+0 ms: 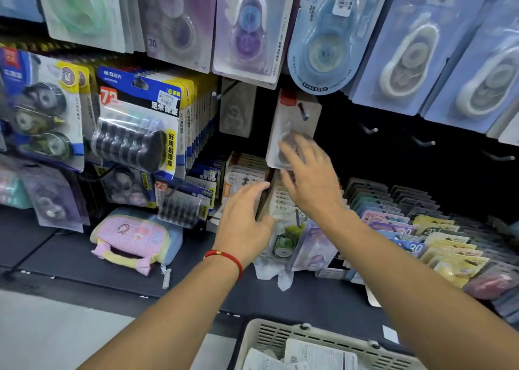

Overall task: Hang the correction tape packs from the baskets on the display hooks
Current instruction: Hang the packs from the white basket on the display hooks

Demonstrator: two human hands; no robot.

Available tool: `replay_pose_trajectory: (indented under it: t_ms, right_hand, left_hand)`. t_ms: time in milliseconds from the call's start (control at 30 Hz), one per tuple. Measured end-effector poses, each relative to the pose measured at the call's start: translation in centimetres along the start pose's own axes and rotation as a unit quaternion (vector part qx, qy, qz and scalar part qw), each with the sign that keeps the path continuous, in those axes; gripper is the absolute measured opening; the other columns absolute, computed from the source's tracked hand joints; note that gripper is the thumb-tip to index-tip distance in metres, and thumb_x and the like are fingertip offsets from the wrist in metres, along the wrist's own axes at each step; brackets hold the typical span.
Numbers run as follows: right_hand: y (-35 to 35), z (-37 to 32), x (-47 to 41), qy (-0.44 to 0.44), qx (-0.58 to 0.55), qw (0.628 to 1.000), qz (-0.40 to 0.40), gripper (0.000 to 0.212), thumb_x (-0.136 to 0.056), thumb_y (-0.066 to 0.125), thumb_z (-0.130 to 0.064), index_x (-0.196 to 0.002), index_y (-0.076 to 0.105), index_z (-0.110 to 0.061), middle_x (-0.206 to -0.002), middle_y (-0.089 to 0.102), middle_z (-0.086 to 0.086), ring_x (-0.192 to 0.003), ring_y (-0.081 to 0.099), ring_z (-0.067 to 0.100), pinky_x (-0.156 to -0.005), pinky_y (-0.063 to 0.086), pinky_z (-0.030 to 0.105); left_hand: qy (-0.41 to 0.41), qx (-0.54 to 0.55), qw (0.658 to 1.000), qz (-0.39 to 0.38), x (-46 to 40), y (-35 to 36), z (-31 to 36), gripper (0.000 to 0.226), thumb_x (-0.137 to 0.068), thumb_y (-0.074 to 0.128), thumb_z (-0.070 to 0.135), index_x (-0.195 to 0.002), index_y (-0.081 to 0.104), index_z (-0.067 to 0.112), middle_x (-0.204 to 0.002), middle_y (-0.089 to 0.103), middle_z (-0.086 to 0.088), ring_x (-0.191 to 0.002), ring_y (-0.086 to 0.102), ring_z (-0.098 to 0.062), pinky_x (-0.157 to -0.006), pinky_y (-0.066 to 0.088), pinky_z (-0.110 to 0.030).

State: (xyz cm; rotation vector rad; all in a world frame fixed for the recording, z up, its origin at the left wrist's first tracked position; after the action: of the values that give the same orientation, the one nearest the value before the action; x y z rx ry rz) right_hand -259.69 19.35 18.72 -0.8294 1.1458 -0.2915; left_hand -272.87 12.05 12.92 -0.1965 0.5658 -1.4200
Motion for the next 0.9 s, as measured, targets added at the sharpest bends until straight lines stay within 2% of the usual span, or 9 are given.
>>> replay_pose_trajectory:
  t_ms: [67, 167, 267, 400, 500, 600, 700, 800, 900]
  right_hand:
    - [2.1, 0.1, -0.7, -0.021, 0.046, 0.996, -0.079, 0.061, -0.097, 0.063, -0.028, -0.154, 0.044, -0.015, -0.168, 0.031, 0.010, -0.154, 0.031, 0.035, -0.117, 0.038, 0.054]
    - [4.0, 1.2, -1.8, 0.015, 0.055, 0.987, -0.149, 0.066, -0.101, 0.057, -0.030, -0.161, 0.033, -0.015, -0.176, 0.011, 0.002, -0.161, 0.017, 0.030, -0.122, 0.033, 0.053]
    - [5.1, 2.8, -2.1, 0.049, 0.021, 0.980, -0.193, 0.070, -0.102, 0.055, -0.029, -0.164, 0.025, -0.016, -0.177, -0.002, -0.003, -0.162, 0.012, 0.032, -0.122, 0.035, 0.054]
    - [4.9, 2.9, -2.0, 0.016, -0.023, 0.975, -0.222, 0.068, -0.102, 0.055, -0.026, -0.164, 0.027, -0.022, -0.177, -0.008, -0.006, -0.162, 0.012, 0.030, -0.116, 0.046, 0.052]
    - [3.0, 2.4, -1.3, -0.002, -0.044, 0.975, -0.217, 0.064, -0.099, 0.057, -0.020, -0.160, 0.036, -0.020, -0.177, 0.005, 0.003, -0.156, 0.029, 0.032, -0.103, 0.055, 0.051]
    - [0.7, 2.6, 2.0, 0.002, -0.069, 0.972, -0.223, 0.055, -0.102, 0.055, -0.023, -0.156, 0.043, -0.018, -0.174, 0.017, 0.003, -0.148, 0.040, 0.030, -0.098, 0.055, 0.048]
    - [-1.8, 3.6, 8.0, 0.032, -0.113, 0.961, -0.249, 0.040, -0.105, 0.054, -0.025, -0.144, 0.057, -0.017, -0.155, 0.049, 0.001, -0.132, 0.055, 0.024, -0.097, 0.054, 0.047]
    - [-3.2, 4.6, 16.5, 0.073, -0.160, 0.923, -0.341, 0.025, -0.103, 0.057, -0.025, -0.125, 0.067, -0.018, -0.119, 0.073, -0.001, -0.104, 0.068, 0.022, -0.089, 0.055, 0.045]
    - [-2.8, 5.4, 27.3, 0.110, -0.163, 0.846, -0.495, 0.026, -0.102, 0.059, -0.031, -0.125, 0.067, -0.023, -0.114, 0.074, -0.005, -0.103, 0.068, 0.019, -0.088, 0.051, 0.034]
  left_hand:
    - [0.002, -0.014, 1.000, -0.006, 0.0, 0.0, -0.2, 0.064, -0.095, 0.063, 0.003, -0.154, 0.050, 0.025, -0.158, 0.046, 0.007, -0.149, 0.037, -0.011, -0.126, 0.028, -0.032]
    - [-0.002, -0.019, 1.000, -0.007, -0.1, -0.3, -0.6, 0.064, -0.096, 0.063, 0.004, -0.154, 0.049, 0.027, -0.158, 0.046, 0.007, -0.150, 0.036, -0.014, -0.125, 0.030, -0.035]
    - [-0.003, -0.016, 1.000, -0.007, -0.1, -0.4, -0.9, 0.063, -0.096, 0.063, 0.005, -0.153, 0.050, 0.029, -0.156, 0.046, 0.007, -0.146, 0.039, -0.016, -0.122, 0.035, -0.040]
    - [-0.001, -0.022, 1.000, -0.008, 0.0, -0.4, -0.9, 0.063, -0.096, 0.062, 0.004, -0.152, 0.051, 0.030, -0.148, 0.050, 0.009, -0.138, 0.044, -0.014, -0.114, 0.042, -0.035]
    - [0.007, -0.046, 0.999, -0.025, 0.1, 0.3, -0.6, 0.060, -0.096, 0.063, 0.006, -0.151, 0.053, 0.029, -0.145, 0.052, 0.008, -0.136, 0.047, -0.013, -0.110, 0.039, -0.025]
    - [0.002, -0.080, 0.993, -0.087, 0.9, 2.1, -1.0, 0.054, -0.098, 0.063, 0.009, -0.148, 0.056, 0.027, -0.146, 0.058, 0.003, -0.135, 0.053, -0.016, -0.109, 0.042, -0.026]
    - [-0.009, -0.139, 0.972, -0.188, 2.5, 4.8, -2.1, 0.045, -0.097, 0.063, 0.011, -0.139, 0.063, 0.027, -0.128, 0.067, 0.002, -0.112, 0.064, -0.018, -0.100, 0.053, -0.031]
    - [0.019, -0.229, 0.922, -0.311, 5.5, 8.5, -2.9, 0.037, -0.097, 0.061, 0.014, -0.131, 0.069, 0.025, -0.103, 0.066, 0.004, -0.099, 0.065, -0.021, -0.088, 0.051, -0.028]
    - [0.071, -0.345, 0.836, -0.421, 10.2, 12.9, -4.0, 0.040, -0.097, 0.056, 0.016, -0.134, 0.066, 0.029, -0.101, 0.066, 0.006, -0.103, 0.063, -0.022, -0.081, 0.045, -0.028]
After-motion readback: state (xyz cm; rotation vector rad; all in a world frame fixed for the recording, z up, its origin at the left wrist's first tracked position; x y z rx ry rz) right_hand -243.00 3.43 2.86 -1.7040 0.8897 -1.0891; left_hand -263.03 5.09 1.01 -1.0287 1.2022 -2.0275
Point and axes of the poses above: each hand's wrist, its own x-axis away from the middle knuckle, its own y-axis out of the palm, z = x × y, the point moved 9 cm from there along -x, towards the middle knuckle
